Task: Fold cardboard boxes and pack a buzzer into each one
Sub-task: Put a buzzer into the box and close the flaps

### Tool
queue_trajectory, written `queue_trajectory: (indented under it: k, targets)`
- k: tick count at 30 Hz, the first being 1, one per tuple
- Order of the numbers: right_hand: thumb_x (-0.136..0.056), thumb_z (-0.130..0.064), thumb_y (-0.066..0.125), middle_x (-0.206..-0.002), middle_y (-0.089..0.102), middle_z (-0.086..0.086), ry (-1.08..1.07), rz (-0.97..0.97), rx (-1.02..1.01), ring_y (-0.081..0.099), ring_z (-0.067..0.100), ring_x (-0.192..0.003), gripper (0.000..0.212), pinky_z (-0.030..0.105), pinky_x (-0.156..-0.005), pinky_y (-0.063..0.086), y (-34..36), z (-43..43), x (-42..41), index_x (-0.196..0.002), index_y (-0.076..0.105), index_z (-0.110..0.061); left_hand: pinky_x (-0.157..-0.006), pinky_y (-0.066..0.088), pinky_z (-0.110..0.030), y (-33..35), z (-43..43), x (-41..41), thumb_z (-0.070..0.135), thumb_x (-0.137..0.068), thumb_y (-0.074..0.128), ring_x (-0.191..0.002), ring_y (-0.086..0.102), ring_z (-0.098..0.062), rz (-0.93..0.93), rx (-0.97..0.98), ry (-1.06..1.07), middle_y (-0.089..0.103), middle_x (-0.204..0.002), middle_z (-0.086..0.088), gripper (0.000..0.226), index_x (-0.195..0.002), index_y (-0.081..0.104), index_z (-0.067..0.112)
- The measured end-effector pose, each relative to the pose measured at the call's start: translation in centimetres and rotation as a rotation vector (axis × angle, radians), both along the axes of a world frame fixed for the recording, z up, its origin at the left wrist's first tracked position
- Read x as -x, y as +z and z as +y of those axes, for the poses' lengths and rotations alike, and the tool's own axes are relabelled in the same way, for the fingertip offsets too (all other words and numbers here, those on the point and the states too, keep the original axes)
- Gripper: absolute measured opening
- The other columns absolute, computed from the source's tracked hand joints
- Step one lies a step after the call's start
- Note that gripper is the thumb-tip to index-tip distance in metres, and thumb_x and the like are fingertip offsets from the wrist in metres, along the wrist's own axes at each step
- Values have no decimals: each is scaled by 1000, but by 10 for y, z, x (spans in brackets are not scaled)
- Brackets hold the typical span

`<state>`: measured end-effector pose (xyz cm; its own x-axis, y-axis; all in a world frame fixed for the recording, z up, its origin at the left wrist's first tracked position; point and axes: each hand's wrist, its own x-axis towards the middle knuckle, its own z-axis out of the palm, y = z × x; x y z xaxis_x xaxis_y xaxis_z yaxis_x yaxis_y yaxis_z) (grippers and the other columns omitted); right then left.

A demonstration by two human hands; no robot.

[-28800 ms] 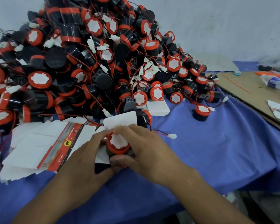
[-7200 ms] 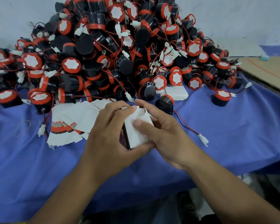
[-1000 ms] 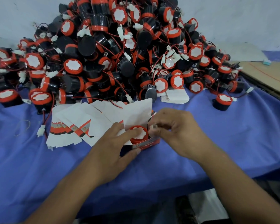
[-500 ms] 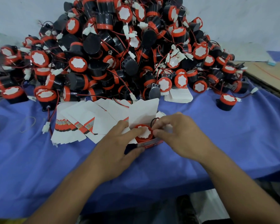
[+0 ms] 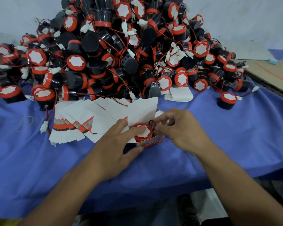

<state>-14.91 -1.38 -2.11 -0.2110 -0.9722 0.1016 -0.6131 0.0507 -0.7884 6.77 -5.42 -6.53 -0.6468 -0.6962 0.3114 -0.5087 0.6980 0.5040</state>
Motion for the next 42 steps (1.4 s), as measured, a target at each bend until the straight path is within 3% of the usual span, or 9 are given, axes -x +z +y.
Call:
queue_trajectory:
  k: [7,11,15,20,24,27,31,38,42]
  targets:
    - [-93,1,63,-66,55,-17,253,245,38,55,0,-86,31,22,-76,45,9,0,-4,-99,82,-23,-86,31,-2,2,3,1,54,-91,51,-101,35,1,-4,-4,20,26,-110,22,56,-144,46,39]
    - [-94,-4,64,-85,71,-14,195,124,-119,65,2,-88,28,14,-75,50,8,-8,0,-102,82,-23,-92,26,-2,2,7,4,37,-88,72,-115,34,-2,48,18,76,25,-127,14,55,-139,53,35]
    - [-88,-16,72,-97,67,-4,-2,5,-132,62,17,-98,16,12,-65,50,1,-13,2,-89,82,-27,-86,36,-2,8,8,4,35,-70,87,-109,41,1,289,-15,291,33,-126,10,78,-135,44,35]
    - [-84,-12,77,-85,70,-3,3,-72,-85,65,18,-70,10,21,-57,51,-1,-11,0,-87,81,-21,-83,51,-20,10,15,12,27,-69,89,-100,57,-4,464,-72,334,47,-114,13,81,-130,37,39]
    - [-78,-19,83,-106,58,1,-44,-88,-142,62,13,-76,44,24,-57,52,-1,-10,6,-112,56,-29,-92,47,-16,3,20,22,14,-77,83,-107,54,-2,436,34,233,44,-133,4,76,-139,38,16]
    - [-80,-21,82,-94,62,-4,-31,-176,-161,59,9,-74,53,21,-54,44,-4,-10,4,-114,43,-31,-103,34,-9,1,15,25,10,-85,73,-117,50,-11,320,155,206,50,-132,0,54,-134,51,8]
    - [-80,-26,82,-92,59,-15,-64,-63,-13,57,2,-75,47,10,-51,41,-10,-9,-3,-107,44,-30,-99,35,-19,-3,8,22,15,-85,65,-110,54,-30,116,255,175,61,-124,-12,37,-119,69,0]
    - [-80,-31,85,-81,65,-18,-139,12,265,63,0,-79,32,13,-63,48,-27,-1,-11,-95,57,-30,-103,23,-5,3,10,21,36,-92,49,-119,46,-21,109,147,171,58,-125,-5,45,-119,70,7]
    - [-83,-32,82,-91,66,-2,-90,217,467,56,10,-68,26,29,-63,51,-37,-3,-15,-98,72,-12,-100,25,-5,7,7,24,28,-95,54,-117,48,-21,137,127,174,58,-123,-5,35,-116,72,8]
